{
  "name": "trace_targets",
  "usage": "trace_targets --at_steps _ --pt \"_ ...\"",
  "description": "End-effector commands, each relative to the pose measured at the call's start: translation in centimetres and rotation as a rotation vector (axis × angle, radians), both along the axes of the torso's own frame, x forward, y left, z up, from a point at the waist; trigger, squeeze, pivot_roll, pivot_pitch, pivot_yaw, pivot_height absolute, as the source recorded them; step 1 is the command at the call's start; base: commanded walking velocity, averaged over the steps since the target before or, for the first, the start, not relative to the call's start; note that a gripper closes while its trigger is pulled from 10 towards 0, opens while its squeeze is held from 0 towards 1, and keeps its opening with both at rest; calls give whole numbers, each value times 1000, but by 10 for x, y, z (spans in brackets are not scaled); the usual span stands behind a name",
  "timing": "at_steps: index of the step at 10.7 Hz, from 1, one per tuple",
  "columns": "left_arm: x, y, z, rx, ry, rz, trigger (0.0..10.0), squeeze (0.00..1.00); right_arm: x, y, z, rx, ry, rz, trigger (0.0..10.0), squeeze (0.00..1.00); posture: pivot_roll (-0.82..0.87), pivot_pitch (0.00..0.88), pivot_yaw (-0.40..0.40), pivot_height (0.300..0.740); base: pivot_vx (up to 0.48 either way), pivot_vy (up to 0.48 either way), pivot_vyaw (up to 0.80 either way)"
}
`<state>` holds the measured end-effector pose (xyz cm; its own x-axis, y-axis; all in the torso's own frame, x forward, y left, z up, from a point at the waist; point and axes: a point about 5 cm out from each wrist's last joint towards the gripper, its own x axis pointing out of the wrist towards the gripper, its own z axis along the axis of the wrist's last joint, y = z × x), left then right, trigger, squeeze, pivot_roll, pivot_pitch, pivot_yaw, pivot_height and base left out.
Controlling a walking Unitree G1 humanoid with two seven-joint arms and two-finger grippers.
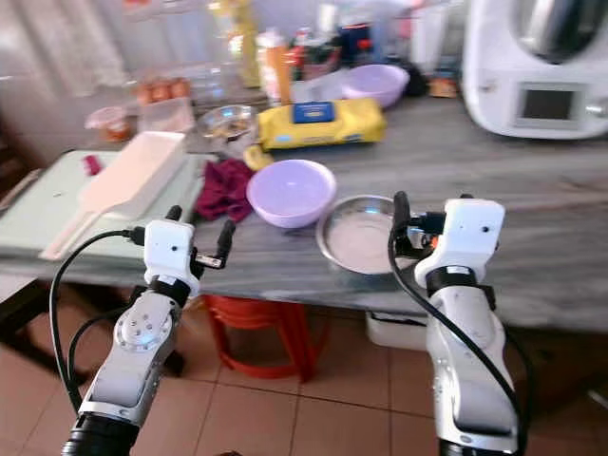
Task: Setting the table
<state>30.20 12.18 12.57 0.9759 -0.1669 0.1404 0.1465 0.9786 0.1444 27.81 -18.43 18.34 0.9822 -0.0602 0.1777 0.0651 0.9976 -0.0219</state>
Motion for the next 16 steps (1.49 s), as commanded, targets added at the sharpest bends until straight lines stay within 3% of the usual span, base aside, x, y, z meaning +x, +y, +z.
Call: trace_targets --at_steps 1,3,13,16 --pt "0 4 -1 20 -1 29 10000 0 1 5 2 3 -13 11 10000 0 -159 40 106 740 0 0 -800" --pt "-1 3 -2 19 5 32 10000 0 1 8 0 12 -18 18 10000 0 -155 41 108 740 0 0 -603" --pt "-4 3 -3 58 17 21 10000 0 1 13 -6 43 -11 16 10000 0 -141 61 118 740 0 0 0" --pt "-4 3 -3 62 19 20 10000 0 0 13 -9 48 -6 10 10000 0 -142 63 120 740 -249 0 0"
